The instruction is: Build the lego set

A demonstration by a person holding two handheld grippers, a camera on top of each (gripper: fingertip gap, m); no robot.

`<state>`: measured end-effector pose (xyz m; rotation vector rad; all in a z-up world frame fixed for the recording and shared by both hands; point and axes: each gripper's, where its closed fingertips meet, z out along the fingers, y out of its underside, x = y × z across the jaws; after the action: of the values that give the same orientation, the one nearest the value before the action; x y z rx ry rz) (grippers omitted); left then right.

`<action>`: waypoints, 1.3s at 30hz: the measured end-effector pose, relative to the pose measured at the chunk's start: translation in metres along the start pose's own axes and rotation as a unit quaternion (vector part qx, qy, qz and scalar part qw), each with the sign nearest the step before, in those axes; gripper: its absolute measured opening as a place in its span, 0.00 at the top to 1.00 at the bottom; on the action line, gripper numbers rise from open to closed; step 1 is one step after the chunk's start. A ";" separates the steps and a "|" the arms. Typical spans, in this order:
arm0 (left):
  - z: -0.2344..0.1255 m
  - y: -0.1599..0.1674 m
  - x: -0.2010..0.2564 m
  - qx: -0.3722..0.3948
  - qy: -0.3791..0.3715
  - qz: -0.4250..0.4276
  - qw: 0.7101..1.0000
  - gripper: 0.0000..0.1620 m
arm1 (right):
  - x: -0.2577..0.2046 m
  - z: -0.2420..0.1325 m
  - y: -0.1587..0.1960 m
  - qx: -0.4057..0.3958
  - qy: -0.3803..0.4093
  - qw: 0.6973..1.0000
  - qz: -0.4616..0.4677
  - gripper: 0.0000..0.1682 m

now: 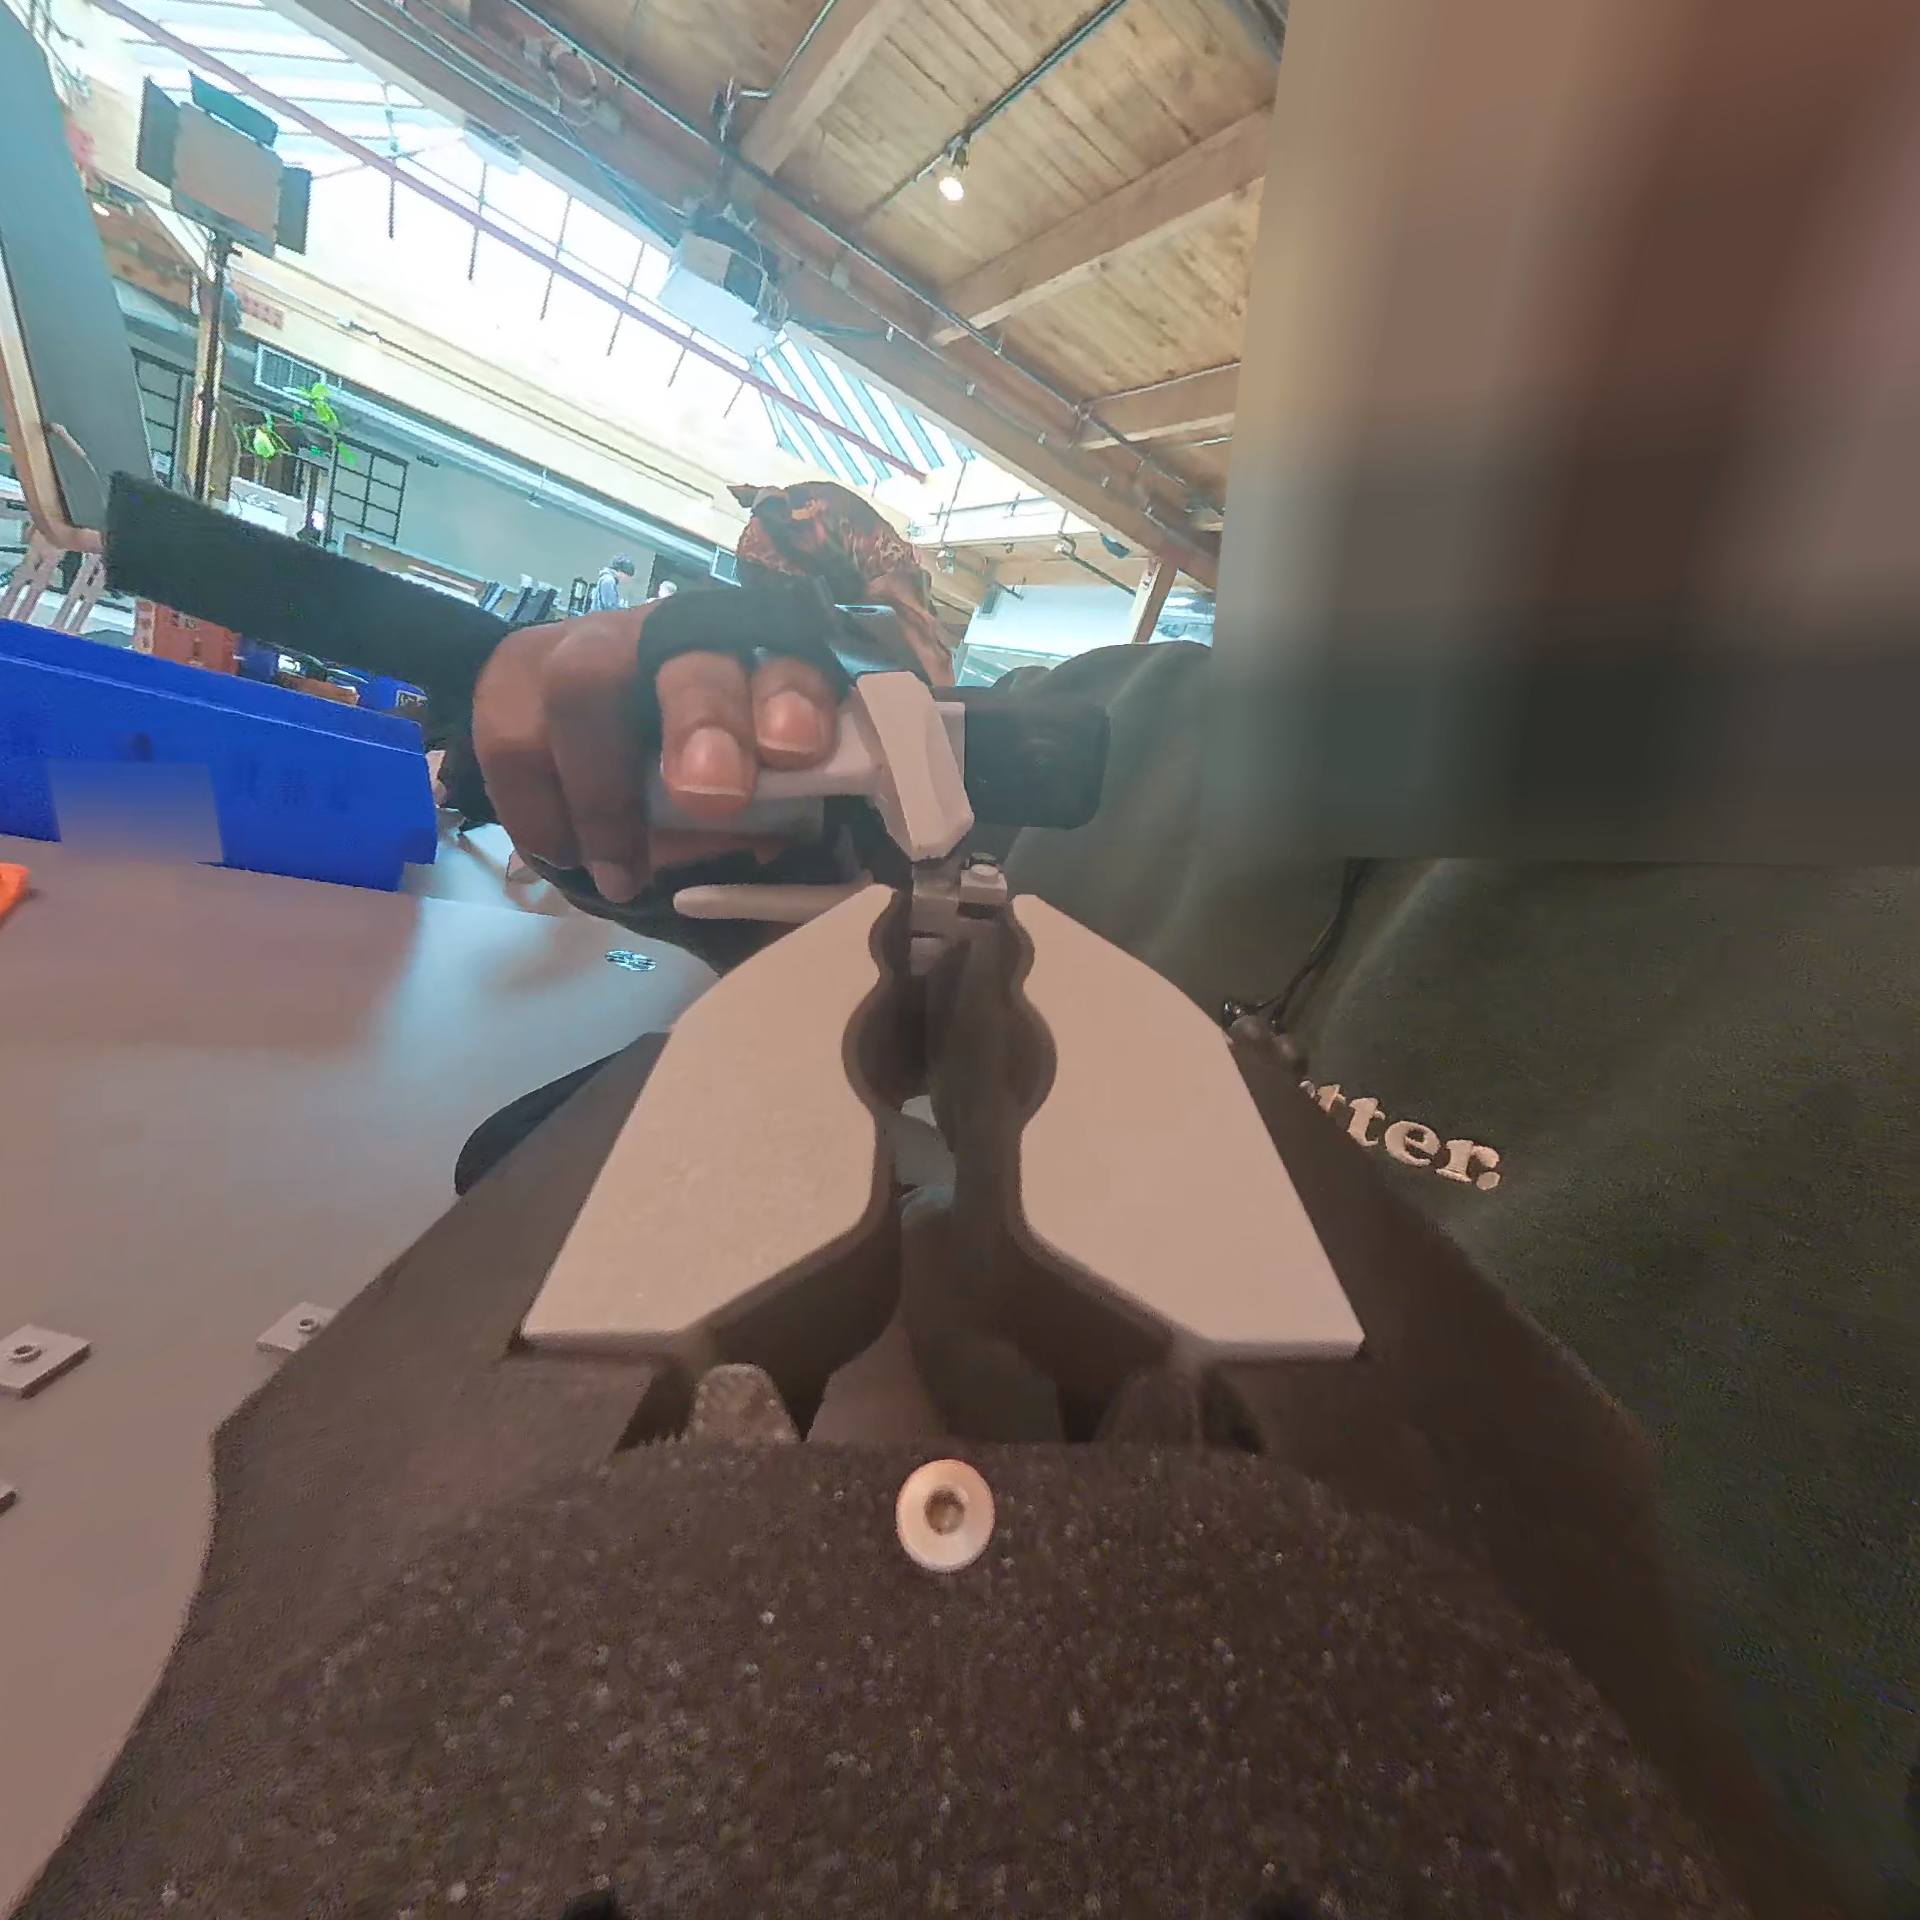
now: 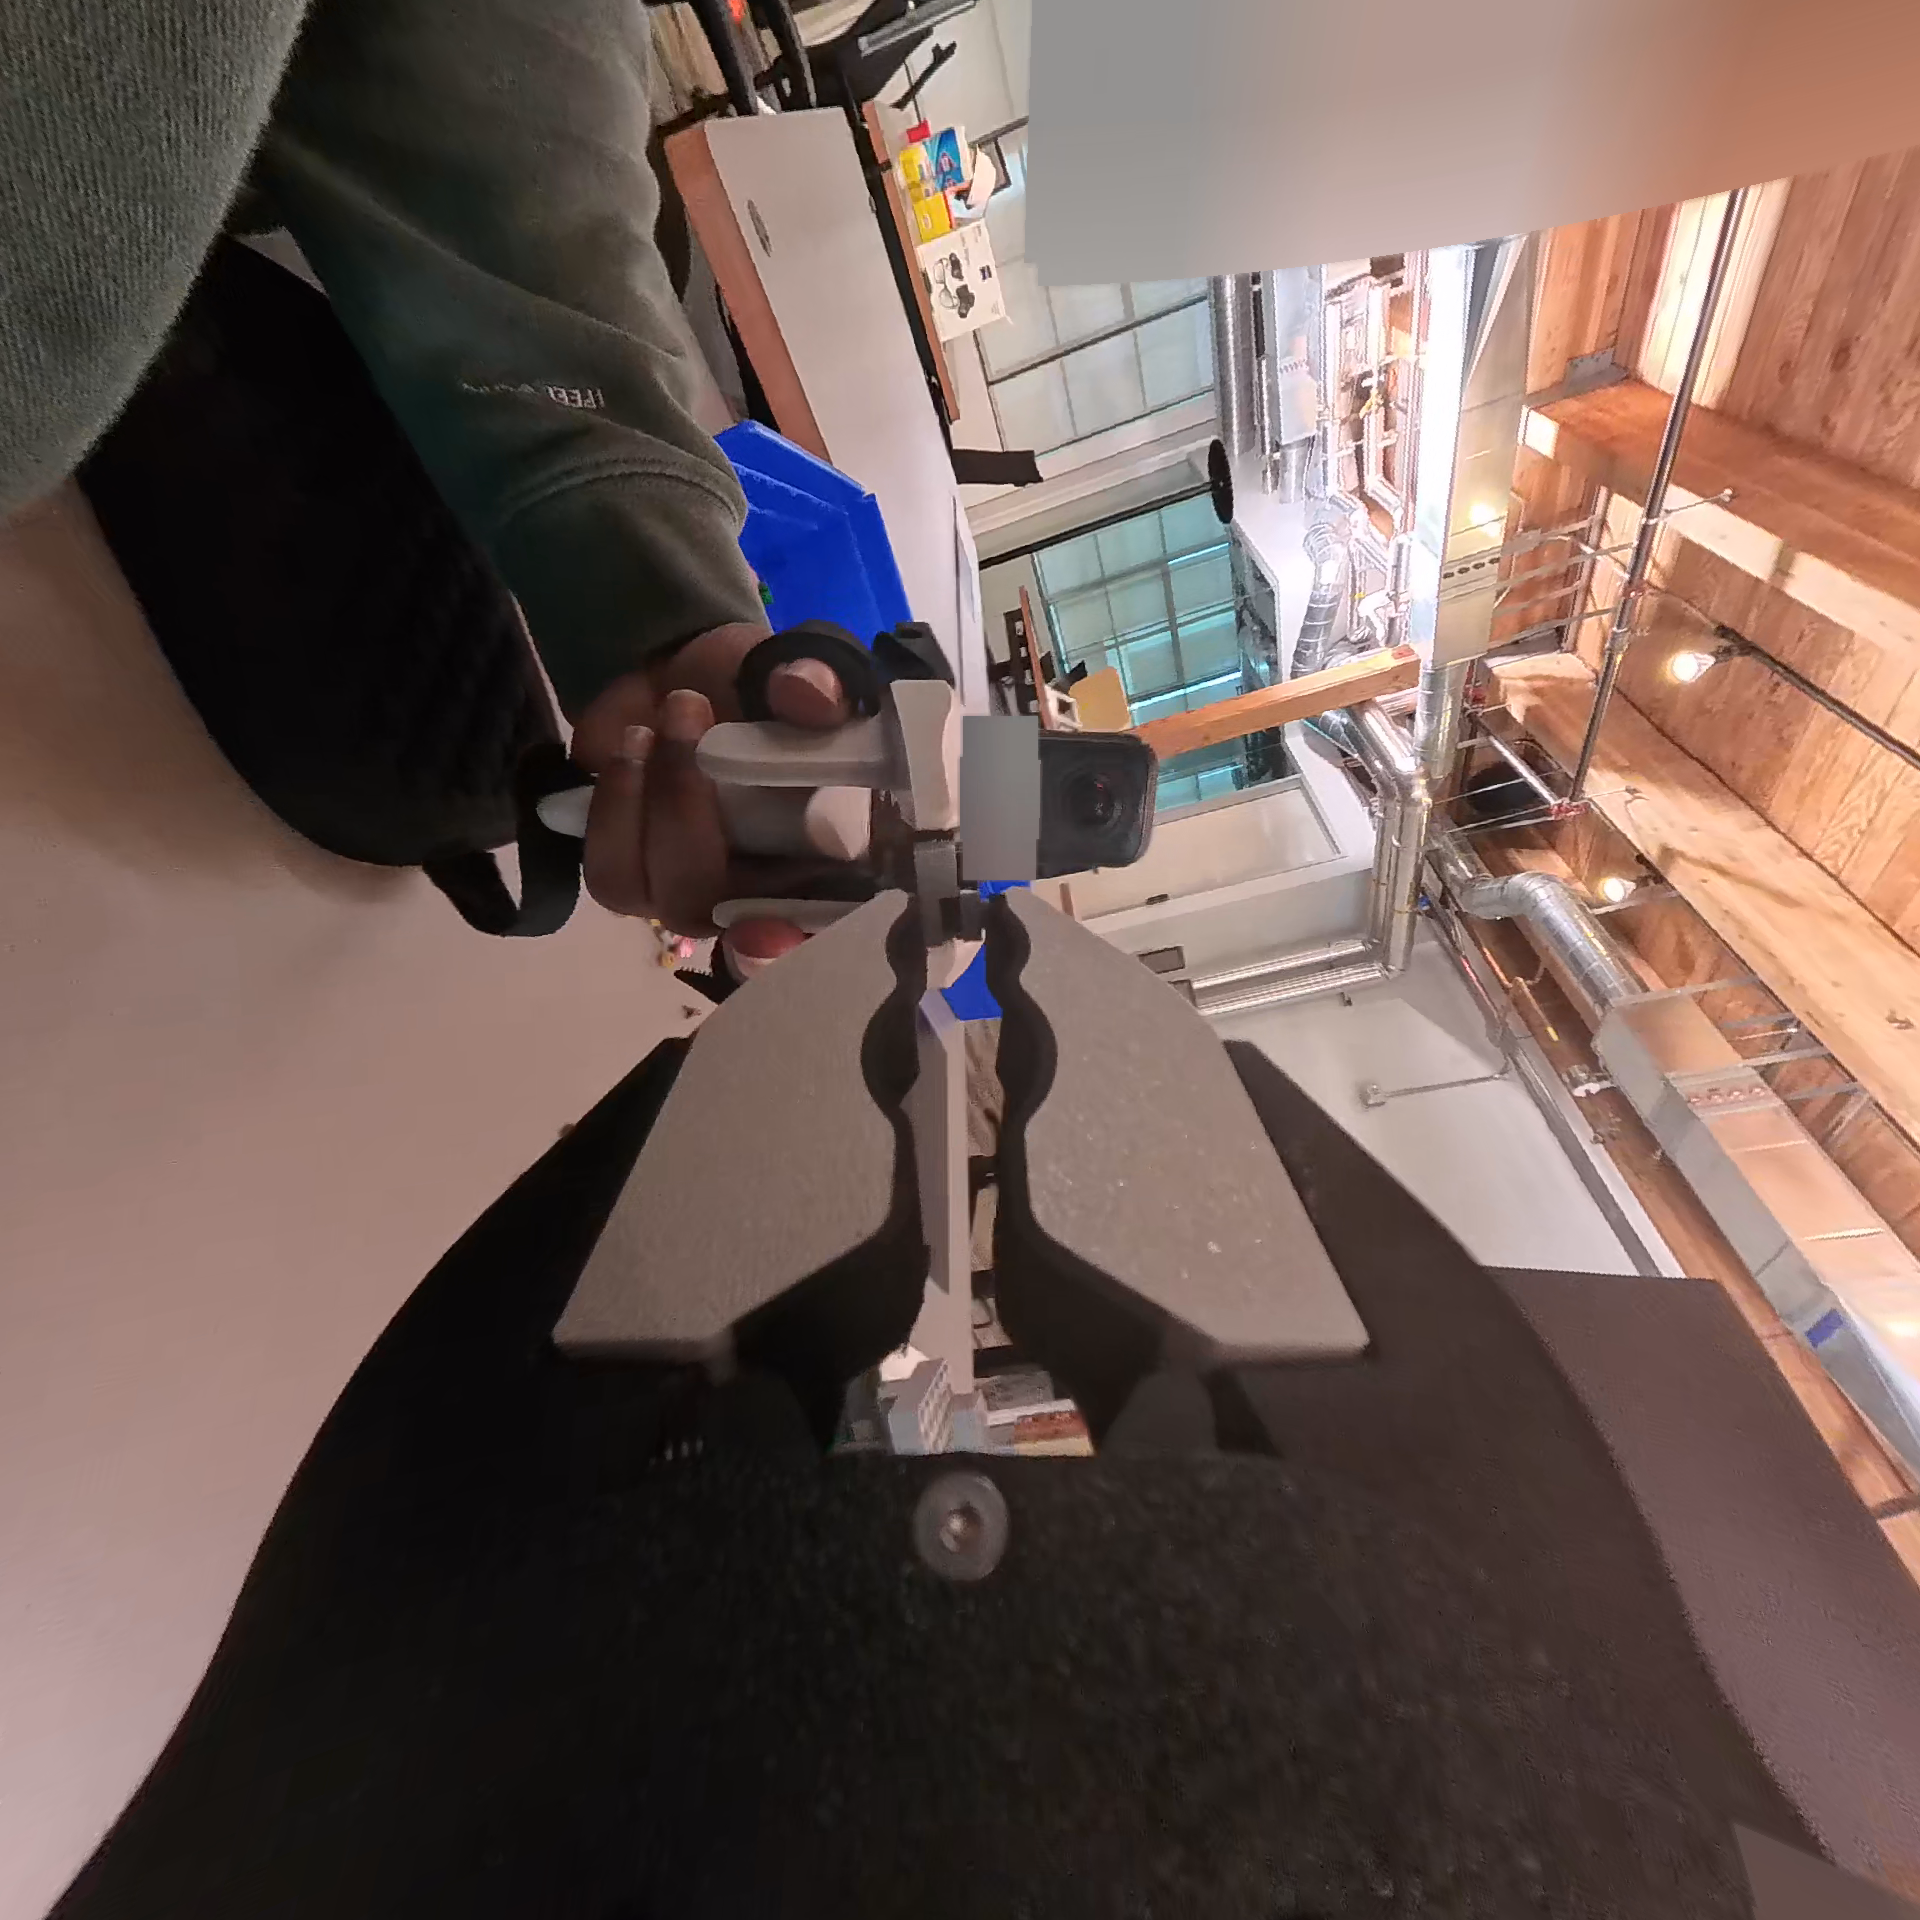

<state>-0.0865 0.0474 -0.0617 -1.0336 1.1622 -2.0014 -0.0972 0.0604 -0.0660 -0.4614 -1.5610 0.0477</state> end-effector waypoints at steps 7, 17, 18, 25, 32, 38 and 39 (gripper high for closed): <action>-0.002 0.003 -0.003 0.012 -0.011 -0.015 1.000 0.90 | -0.004 0.001 0.003 0.002 -0.019 1.000 0.008 0.94; -0.020 0.012 -0.029 -0.068 -0.147 0.142 0.976 0.91 | -0.013 -0.002 0.037 -0.026 -0.066 0.982 0.174 0.86; -0.022 0.015 -0.031 -0.086 -0.167 0.172 0.967 0.91 | -0.016 -0.002 0.038 -0.027 -0.081 0.974 0.211 0.86; -0.033 0.019 -0.035 -0.149 -0.226 0.295 0.916 0.90 | -0.018 0.000 0.035 0.014 -0.134 0.893 0.428 0.91; -0.032 0.022 -0.028 -0.157 -0.217 0.315 0.911 0.90 | -0.025 0.006 0.027 0.032 -0.182 0.869 0.460 0.95; -0.026 0.033 -0.020 -0.172 -0.175 0.290 0.925 0.90 | -0.034 0.001 0.015 0.053 -0.234 0.872 0.427 0.96; -0.024 0.034 -0.019 -0.173 -0.168 0.283 0.929 0.91 | -0.035 0.000 0.013 0.055 -0.240 0.876 0.416 0.96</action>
<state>-0.0938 0.0573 -0.1061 -1.0064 1.4441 -1.1496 -0.0945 0.0614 -0.1028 -1.0628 -1.7124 0.9744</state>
